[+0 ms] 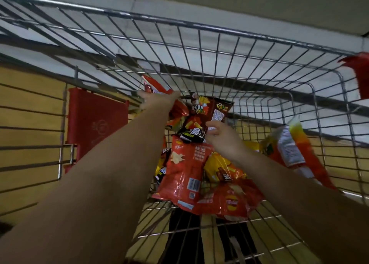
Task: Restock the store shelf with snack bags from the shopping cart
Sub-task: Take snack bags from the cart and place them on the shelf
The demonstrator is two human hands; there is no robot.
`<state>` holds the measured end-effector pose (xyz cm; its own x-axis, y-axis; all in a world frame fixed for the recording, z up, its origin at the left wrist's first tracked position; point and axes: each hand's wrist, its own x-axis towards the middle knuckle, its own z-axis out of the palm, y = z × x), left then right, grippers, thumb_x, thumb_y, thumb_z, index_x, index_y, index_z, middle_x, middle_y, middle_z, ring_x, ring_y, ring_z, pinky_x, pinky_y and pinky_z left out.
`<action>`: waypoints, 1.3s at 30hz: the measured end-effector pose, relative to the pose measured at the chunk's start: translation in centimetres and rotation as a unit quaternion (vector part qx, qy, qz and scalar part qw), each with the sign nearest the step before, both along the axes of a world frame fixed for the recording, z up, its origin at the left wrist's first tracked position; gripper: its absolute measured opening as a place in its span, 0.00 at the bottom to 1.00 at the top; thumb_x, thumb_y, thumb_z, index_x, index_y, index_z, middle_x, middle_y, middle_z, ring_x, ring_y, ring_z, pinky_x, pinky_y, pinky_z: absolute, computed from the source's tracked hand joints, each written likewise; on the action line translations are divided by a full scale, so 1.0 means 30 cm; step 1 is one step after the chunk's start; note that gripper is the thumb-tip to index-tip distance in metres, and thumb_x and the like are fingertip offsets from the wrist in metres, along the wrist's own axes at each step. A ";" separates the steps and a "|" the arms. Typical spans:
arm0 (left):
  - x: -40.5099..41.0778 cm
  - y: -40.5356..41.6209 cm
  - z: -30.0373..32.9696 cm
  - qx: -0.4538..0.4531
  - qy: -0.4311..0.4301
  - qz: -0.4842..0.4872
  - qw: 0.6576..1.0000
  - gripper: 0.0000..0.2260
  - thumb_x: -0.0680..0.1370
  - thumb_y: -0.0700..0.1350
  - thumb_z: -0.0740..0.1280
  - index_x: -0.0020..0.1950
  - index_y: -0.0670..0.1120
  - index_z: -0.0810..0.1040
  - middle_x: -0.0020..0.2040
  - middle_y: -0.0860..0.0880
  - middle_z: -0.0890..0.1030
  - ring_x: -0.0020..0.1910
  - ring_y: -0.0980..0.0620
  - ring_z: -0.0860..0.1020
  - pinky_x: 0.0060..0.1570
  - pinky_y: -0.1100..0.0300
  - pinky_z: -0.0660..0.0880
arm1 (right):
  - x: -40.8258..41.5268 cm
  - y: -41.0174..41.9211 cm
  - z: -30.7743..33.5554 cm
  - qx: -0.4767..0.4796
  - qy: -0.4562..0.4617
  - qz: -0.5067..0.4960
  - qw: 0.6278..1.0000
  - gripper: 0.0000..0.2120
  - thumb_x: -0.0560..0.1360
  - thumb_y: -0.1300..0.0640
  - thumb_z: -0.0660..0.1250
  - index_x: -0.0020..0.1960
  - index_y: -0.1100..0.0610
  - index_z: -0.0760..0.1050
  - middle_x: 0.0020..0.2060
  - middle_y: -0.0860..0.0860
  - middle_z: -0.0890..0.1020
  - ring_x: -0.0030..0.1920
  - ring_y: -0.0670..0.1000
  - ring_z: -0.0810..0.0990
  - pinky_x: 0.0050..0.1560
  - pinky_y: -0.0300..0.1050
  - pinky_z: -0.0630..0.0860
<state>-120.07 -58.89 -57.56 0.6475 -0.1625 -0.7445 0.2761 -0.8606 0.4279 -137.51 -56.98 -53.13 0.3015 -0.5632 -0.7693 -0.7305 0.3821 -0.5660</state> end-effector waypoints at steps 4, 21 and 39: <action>-0.011 0.044 0.022 -0.037 0.001 -0.033 0.999 0.47 0.67 0.46 0.78 0.75 0.48 0.50 0.69 0.40 0.69 0.66 0.37 0.71 0.59 0.38 0.73 | -0.010 -0.003 -0.014 0.006 -0.001 -0.019 1.000 0.20 0.78 0.63 0.59 0.70 0.56 0.66 0.58 0.55 0.76 0.52 0.53 0.77 0.52 0.47 0.74; -0.227 0.292 0.339 -0.276 0.072 -0.157 0.946 0.33 0.67 0.30 0.74 0.63 0.51 0.61 0.51 0.53 0.78 0.48 0.58 0.79 0.45 0.66 0.78 | -0.065 -0.071 0.075 0.224 -0.107 -0.231 0.941 0.27 0.75 0.37 0.59 0.66 0.53 0.69 0.60 0.56 0.77 0.55 0.59 0.78 0.53 0.54 0.78; -0.433 0.364 0.346 -0.138 -0.280 -0.780 0.543 0.45 0.52 0.44 0.82 0.67 0.52 0.68 0.71 0.44 0.69 0.68 0.35 0.69 0.57 0.37 0.73 | -0.272 -0.052 0.096 0.331 -0.216 -0.296 0.869 0.23 0.73 0.40 0.63 0.57 0.57 0.79 0.51 0.55 0.84 0.51 0.54 0.82 0.48 0.49 0.76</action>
